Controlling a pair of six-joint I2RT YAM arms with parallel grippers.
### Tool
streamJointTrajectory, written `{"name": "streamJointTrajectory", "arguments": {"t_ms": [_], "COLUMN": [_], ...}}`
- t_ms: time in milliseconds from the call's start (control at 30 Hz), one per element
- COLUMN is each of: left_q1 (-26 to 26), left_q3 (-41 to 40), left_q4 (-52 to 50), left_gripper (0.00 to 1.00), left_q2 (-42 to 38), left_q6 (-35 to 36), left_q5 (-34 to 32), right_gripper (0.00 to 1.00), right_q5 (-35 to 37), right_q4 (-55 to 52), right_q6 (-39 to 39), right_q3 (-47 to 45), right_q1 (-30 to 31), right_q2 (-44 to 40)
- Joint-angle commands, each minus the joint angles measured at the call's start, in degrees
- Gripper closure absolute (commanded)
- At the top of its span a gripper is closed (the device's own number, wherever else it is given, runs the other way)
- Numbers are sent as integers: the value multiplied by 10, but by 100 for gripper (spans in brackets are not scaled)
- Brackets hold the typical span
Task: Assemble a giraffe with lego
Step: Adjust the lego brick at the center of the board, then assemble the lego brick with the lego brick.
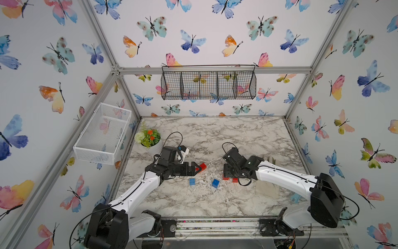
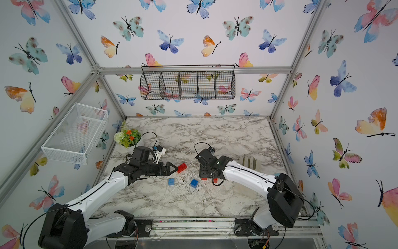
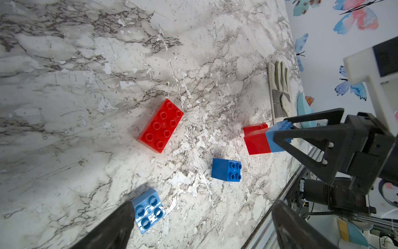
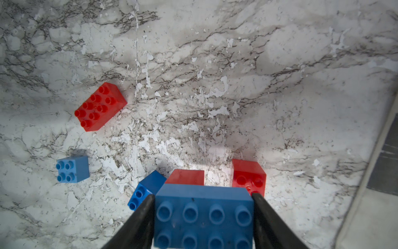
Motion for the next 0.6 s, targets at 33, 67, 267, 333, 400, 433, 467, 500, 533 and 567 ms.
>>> {"name": "streamJointTrajectory", "arguments": {"t_ms": [33, 67, 267, 333, 400, 433, 467, 500, 533, 567], "left_q1": [-4, -4, -4, -4, -4, -4, -4, -4, -4, -4], "left_q3": [4, 4, 4, 4, 4, 4, 3, 3, 3, 3], "left_q4": [-1, -1, -1, -1, -1, -1, -1, -1, -1, -1], "left_gripper": [2, 2, 2, 2, 2, 2, 2, 2, 2, 2], "left_q2": [-12, -12, -12, -12, -12, -12, -13, -13, -14, -14], "left_q6": [5, 4, 5, 5, 5, 4, 5, 4, 4, 5], "left_q5": [13, 13, 14, 15, 15, 15, 15, 15, 15, 14], "right_gripper": [46, 46, 46, 46, 46, 46, 46, 46, 46, 46], "right_q5": [27, 30, 35, 35, 35, 36, 36, 37, 38, 39], "right_q4": [5, 6, 13, 18, 20, 20, 20, 20, 21, 20], "right_q6": [23, 25, 35, 37, 38, 39, 39, 39, 40, 40], "right_q3": [-10, -12, -26, -28, -31, -31, -31, -33, -33, -34], "right_q1": [7, 7, 9, 10, 12, 12, 13, 13, 13, 14], "right_q2": [13, 13, 21, 24, 27, 28, 30, 32, 34, 36]}}
